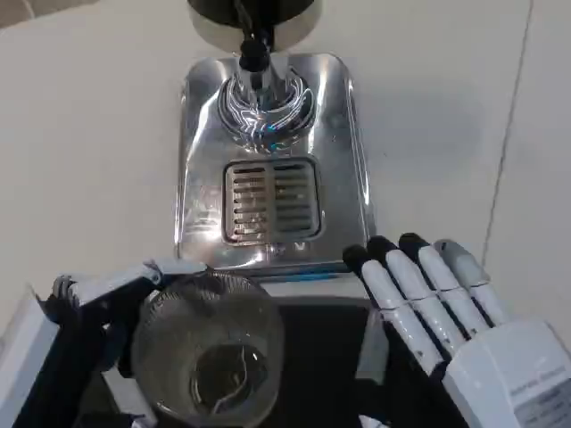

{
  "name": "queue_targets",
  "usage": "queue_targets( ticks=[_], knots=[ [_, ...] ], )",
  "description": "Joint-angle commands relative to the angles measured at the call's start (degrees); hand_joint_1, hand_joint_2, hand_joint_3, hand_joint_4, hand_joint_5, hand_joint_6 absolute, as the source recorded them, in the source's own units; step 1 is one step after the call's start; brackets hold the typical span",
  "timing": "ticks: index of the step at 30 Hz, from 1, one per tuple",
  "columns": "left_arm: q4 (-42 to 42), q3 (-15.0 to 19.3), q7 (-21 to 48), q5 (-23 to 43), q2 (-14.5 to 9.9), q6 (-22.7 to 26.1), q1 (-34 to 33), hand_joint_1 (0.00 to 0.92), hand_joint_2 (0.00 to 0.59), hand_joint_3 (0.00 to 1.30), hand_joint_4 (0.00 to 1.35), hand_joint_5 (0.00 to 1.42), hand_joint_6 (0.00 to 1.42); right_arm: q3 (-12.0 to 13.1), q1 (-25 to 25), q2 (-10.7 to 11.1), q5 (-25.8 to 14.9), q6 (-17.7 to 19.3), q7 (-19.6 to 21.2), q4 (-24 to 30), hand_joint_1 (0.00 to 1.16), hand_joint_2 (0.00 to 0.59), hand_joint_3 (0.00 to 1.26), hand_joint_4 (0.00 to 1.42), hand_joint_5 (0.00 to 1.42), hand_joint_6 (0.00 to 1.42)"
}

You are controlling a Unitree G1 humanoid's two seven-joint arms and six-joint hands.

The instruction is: Grasp the cup under the faucet to collect the drink, then remove the cup.

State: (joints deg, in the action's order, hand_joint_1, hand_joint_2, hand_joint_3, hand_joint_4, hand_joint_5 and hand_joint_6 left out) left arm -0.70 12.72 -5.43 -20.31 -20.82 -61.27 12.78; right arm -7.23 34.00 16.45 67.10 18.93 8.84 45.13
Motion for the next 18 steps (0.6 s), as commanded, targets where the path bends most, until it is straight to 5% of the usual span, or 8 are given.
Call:
queue_targets(
  ticks=[1, 11, 18],
  knots=[
    [0.1, -0.2, 0.0, 1.1, 0.7, -0.3, -0.4, 0.754, 0.006, 1.12, 1.18, 1.3, 1.42, -0.4, 0.5, -0.7, -0.1, -0.5, -1.5, 0.3, 0.15, 0.586, 0.0, 0.0, 0.0, 0.0],
    [1.0, -0.9, 0.3, 0.8, 1.7, 2.6, -2.2, 0.754, 0.006, 1.12, 1.18, 1.28, 1.42, -0.6, 0.8, -1.9, 0.1, -1.3, -2.1, 0.4, 0.16, 0.586, 0.0, 0.0, 0.0, 0.0],
    [7.4, -0.9, -3.5, -2.6, 5.6, 10.6, -11.6, 0.754, 0.009, 1.12, 1.18, 1.28, 1.42, -2.1, 2.2, -4.8, 2.3, -3.1, -0.7, -0.3, 0.16, 0.586, 0.0, 0.0, 0.0, 0.0]
  ],
)
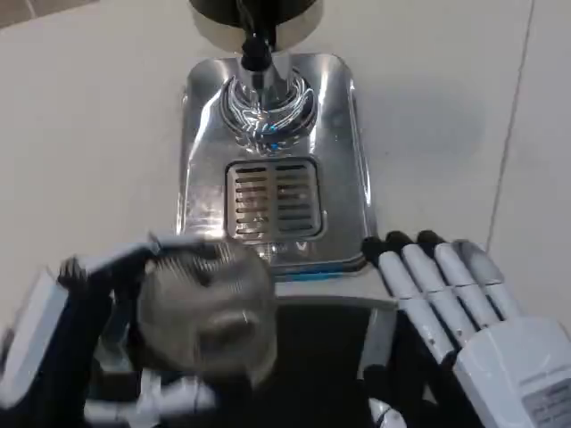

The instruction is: Grasp the cup under the faucet to collect the drink, then remove the cup.

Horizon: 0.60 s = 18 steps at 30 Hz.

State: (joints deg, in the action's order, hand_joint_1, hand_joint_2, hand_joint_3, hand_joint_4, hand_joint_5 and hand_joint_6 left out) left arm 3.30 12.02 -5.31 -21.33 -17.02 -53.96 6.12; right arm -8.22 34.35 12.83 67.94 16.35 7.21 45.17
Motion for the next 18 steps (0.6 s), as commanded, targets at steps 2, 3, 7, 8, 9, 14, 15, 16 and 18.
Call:
queue_targets(
  ticks=[2, 3, 7, 8, 9, 14, 15, 16, 18],
  knots=[
    [6.5, -0.6, -5.8, -3.9, 2.0, 4.4, -8.6, 0.754, 0.009, 1.12, 1.18, 1.28, 1.42, -0.9, 3.1, -1.3, 1.6, -0.8, 1.2, -0.2, 0.16, 0.586, 0.0, 0.0, 0.0, 0.0],
    [8.0, -0.9, -6.8, -4.7, 2.0, 4.8, -10.1, 0.754, 0.009, 1.12, 1.18, 1.28, 1.42, -0.6, 3.7, -1.4, 1.6, -0.9, 1.3, 0.0, 0.16, 0.586, 0.0, 0.0, 0.0, 0.0],
    [13.6, -2.0, -10.1, -7.4, 0.9, 5.8, -15.1, 0.754, 0.009, 1.12, 1.18, 1.28, 1.42, 0.3, 4.8, -1.8, 1.4, -1.7, 1.4, 0.7, 0.17, 0.586, 0.0, 0.0, 0.0, 0.0],
    [15.3, -2.4, -10.9, -8.0, 0.6, 6.1, -16.5, 0.754, 0.009, 1.12, 1.18, 1.28, 1.42, 0.3, 4.9, -1.9, 1.3, -1.9, 1.4, 0.9, 0.17, 0.586, 0.0, 0.0, 0.0, 0.0],
    [16.6, -2.8, -11.7, -8.5, 0.3, 6.2, -17.4, 0.754, 0.009, 1.12, 1.18, 1.28, 1.42, 0.4, 5.1, -2.0, 1.3, -2.0, 1.4, 1.0, 0.17, 0.586, 0.0, 0.0, 0.0, 0.0],
    [24.4, -5.7, -16.2, -12.0, -1.2, 7.3, -23.7, 0.755, 0.009, 1.12, 1.18, 1.28, 1.42, -0.2, 4.2, -3.1, 2.2, -3.1, 0.5, 0.9, 0.18, 0.586, 0.0, 0.0, 0.0, 0.0],
    [26.4, -6.6, -17.6, -13.3, -1.5, 7.7, -25.3, 0.756, 0.01, 1.12, 1.18, 1.28, 1.42, -0.3, 4.1, -3.2, 2.3, -3.3, 0.4, 0.8, 0.18, 0.586, 0.0, 0.0, 0.0, 0.0],
    [27.9, -7.5, -18.9, -14.2, -1.8, 7.9, -26.5, 0.757, 0.01, 1.12, 1.18, 1.28, 1.42, -0.5, 3.9, -3.5, 2.5, -3.5, 0.3, 0.6, 0.18, 0.586, 0.0, 0.0, 0.0, 0.0],
    [31.3, -9.3, -21.5, -16.1, -2.3, 8.7, -29.2, 0.759, 0.01, 1.12, 1.18, 1.28, 1.42, -0.8, 3.6, -3.8, 2.9, -3.9, 0.1, 0.4, 0.18, 0.586, 0.0, 0.0, 0.0, 0.0]
  ],
)
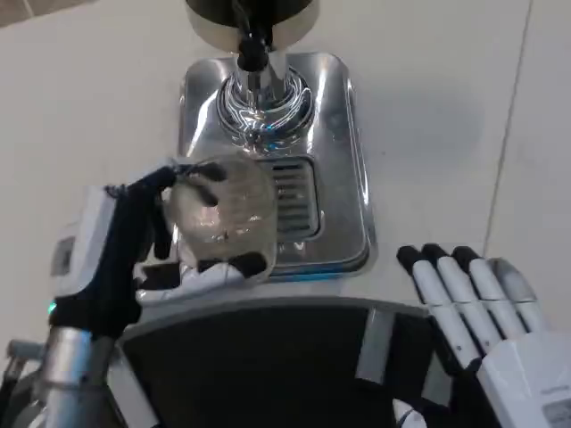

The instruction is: Grasp the cup under the faucet to collect the drink, then remove the cup.

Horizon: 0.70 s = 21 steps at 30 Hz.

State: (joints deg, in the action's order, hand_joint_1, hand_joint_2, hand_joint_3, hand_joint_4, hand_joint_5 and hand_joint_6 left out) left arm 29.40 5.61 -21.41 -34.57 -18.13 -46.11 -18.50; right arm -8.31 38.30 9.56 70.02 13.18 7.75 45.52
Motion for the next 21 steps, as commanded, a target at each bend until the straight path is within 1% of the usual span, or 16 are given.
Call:
queue_targets(
  ticks=[1, 4, 11, 16, 19, 21],
  knots=[
    [6.6, -3.7, -6.4, -3.2, -1.4, 1.0, -5.5, 0.76, 0.01, 1.12, 1.18, 1.28, 1.42, -0.9, -0.5, -0.5, 1.1, -0.8, -0.6, 0.0, 0.18, 0.586, 0.0, 0.0, 0.0, 0.0],
    [11.9, -6.1, -9.2, -4.0, -1.6, 2.4, -10.2, 0.761, 0.011, 1.12, 1.18, 1.28, 1.42, -1.3, -0.5, -0.4, 1.8, -1.3, -1.1, 0.3, 0.18, 0.586, 0.0, 0.0, 0.0, 0.0],
    [21.1, -10.2, -14.0, -4.3, -2.7, 4.4, -17.6, 0.762, 0.011, 1.12, 1.18, 1.28, 1.42, -1.6, 1.1, -0.6, 2.2, -2.3, -1.8, 1.9, 0.19, 0.586, 0.0, 0.0, 0.0, 0.0],
    [28.9, -11.7, -15.7, -2.6, -3.0, 6.9, -23.1, 0.762, 0.011, 1.12, 1.18, 1.28, 1.42, -2.0, 1.2, -1.0, 2.6, -3.0, -2.6, 2.4, 0.19, 0.586, 0.0, 0.0, 0.0, 0.0],
    [31.1, -12.1, -15.5, -1.5, -3.0, 7.1, -24.8, 0.762, 0.011, 1.12, 1.18, 1.28, 1.42, -1.9, 0.6, -1.3, 2.7, -3.5, -3.0, 2.2, 0.19, 0.586, 0.0, 0.0, 0.0, 0.0],
    [31.7, -13.0, -15.9, -1.5, -3.2, 6.9, -25.4, 0.762, 0.011, 1.12, 1.18, 1.28, 1.42, -1.9, 0.0, -1.5, 2.7, -3.7, -3.2, 1.8, 0.19, 0.586, 0.0, 0.0, 0.0, 0.0]
  ],
)
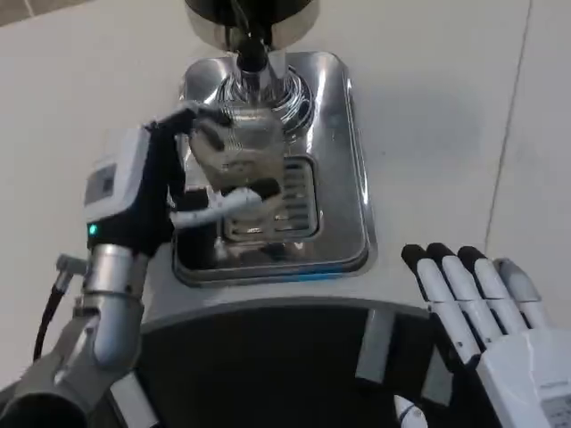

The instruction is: Grasp the cup under the faucet to collect the drink, then remove the cup.

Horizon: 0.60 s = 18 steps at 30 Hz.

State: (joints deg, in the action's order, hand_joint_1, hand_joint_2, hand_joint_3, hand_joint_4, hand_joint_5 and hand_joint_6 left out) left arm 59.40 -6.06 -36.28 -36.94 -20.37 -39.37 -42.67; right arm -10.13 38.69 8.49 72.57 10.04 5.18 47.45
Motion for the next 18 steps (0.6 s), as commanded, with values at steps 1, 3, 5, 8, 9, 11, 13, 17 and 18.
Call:
queue_targets(
  ticks=[1, 3, 5, 8, 9, 11, 13, 17, 18],
  knots=[
    [1.8, -1.8, -1.4, 0.7, -1.0, 0.1, -1.4, 0.762, 0.011, 1.12, 1.18, 1.28, 1.42, -0.1, -0.7, -0.4, 0.2, -0.7, -0.7, -0.2, 0.19, 0.586, 0.0, 0.0, 0.0, 0.0],
    [2.0, -2.6, -1.9, 0.7, -1.1, 0.0, -1.6, 0.759, 0.01, 1.11, 1.17, 1.28, 1.42, -0.1, -1.2, -0.5, 0.2, -1.0, -0.8, -0.6, 0.19, 0.586, 0.0, 0.0, 0.0, 0.0],
    [2.1, -2.9, -2.0, 1.2, -1.2, -0.3, -1.4, 0.752, 0.008, 1.09, 1.15, 1.27, 1.42, -0.1, -1.7, -0.5, 0.1, -1.2, -0.9, -0.8, 0.19, 0.586, 0.0, 0.0, 0.0, 0.0],
    [2.1, -3.0, -1.8, 1.8, -1.5, -1.2, -1.1, 0.714, 0.0, 0.97, 1.08, 1.26, 1.42, -0.1, -2.5, -0.5, 0.0, -1.6, -1.0, -1.5, 0.19, 0.586, 0.0, 0.0, 0.0, 0.0],
    [2.1, -3.0, -1.1, 2.2, -1.8, -1.7, -1.0, 0.686, 0.0, 0.91, 1.0, 1.21, 1.35, -0.1, -2.7, -0.5, -0.1, -1.6, -1.0, -1.7, 0.19, 0.586, 0.0, 0.0, 0.0, 0.0],
    [2.3, -3.1, 0.3, 3.1, -2.1, -2.6, -0.9, 0.528, 0.001, 0.69, 0.78, 1.08, 1.28, -0.2, -3.0, -0.4, -0.3, -1.7, -1.0, -2.1, 0.19, 0.586, 0.0, 0.0, 0.0, 0.0],
    [2.4, -3.1, 2.6, 4.6, -2.5, -3.8, -0.9, 0.269, 0.046, 0.38, 0.41, 0.85, 1.05, -0.4, -3.2, -0.3, -0.5, -1.7, -1.0, -2.3, 0.2, 0.586, 0.0, 0.0, 0.0, 0.0],
    [1.9, -3.9, 4.7, 5.3, -3.0, -5.5, -0.7, 0.124, 0.03, 0.18, 0.16, 0.61, 0.69, -0.5, -2.7, -0.2, -1.2, -1.7, -1.5, -1.4, 0.2, 0.586, 0.0, 0.0, 0.0, 0.0],
    [1.8, -4.0, 4.9, 5.4, -3.1, -5.6, -0.7, 0.113, 0.025, 0.17, 0.13, 0.58, 0.64, -0.4, -2.6, -0.2, -1.3, -1.7, -1.5, -1.2, 0.2, 0.586, 0.0, 0.0, 0.0, 0.0]
  ],
)
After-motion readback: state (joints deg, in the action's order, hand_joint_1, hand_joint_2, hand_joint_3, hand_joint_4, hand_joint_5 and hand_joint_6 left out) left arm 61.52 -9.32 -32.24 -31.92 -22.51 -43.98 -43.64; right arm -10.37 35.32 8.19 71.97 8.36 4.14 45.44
